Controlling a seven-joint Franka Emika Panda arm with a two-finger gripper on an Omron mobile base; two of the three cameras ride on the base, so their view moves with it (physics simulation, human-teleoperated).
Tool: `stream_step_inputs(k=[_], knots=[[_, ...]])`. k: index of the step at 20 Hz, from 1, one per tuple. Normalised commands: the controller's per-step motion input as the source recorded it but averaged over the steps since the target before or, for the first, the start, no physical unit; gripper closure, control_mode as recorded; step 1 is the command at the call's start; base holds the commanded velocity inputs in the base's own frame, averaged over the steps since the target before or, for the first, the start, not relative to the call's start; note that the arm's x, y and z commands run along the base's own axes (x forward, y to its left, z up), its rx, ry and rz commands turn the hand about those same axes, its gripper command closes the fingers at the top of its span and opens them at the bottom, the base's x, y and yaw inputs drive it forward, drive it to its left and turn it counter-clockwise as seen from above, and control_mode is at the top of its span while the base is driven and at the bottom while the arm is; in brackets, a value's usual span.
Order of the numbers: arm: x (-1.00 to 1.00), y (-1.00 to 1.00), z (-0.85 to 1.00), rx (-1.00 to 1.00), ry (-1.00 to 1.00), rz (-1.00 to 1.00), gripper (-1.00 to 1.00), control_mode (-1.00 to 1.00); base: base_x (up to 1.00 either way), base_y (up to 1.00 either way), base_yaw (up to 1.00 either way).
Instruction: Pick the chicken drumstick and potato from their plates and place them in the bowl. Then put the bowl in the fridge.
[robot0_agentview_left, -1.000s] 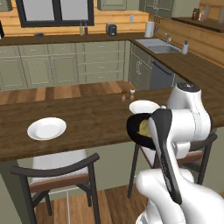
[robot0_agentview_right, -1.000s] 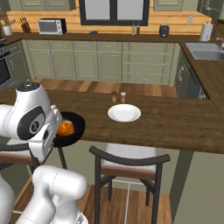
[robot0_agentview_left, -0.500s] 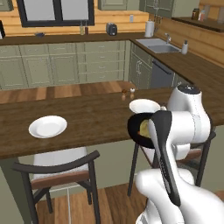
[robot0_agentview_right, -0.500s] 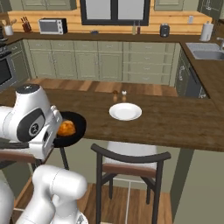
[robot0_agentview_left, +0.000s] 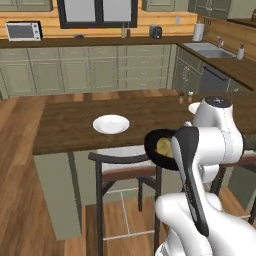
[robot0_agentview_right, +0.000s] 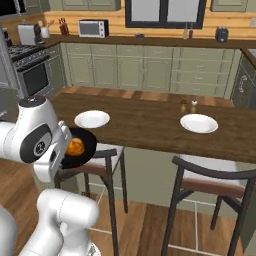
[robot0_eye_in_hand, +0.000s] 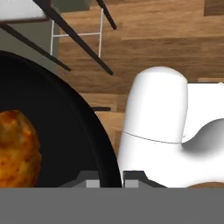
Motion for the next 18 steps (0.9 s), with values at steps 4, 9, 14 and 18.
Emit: stream_step_inputs(k=[4,9,14,18], knots=[[0.00,0.00,0.00,0.00,0.00,0.00,1.00,1.00,0.00,1.00,0.05],[0.00,0.00,0.00,0.00,0.00,0.00,1.00,1.00,0.11,1.00,0.00],[0.00,0.00,0.00,0.00,0.00,0.00,1.00,1.00,0.17,1.00,0.00],[0.00,0.00,0.00,0.00,0.00,0.00,1.00,1.00,0.28,1.00,0.00]])
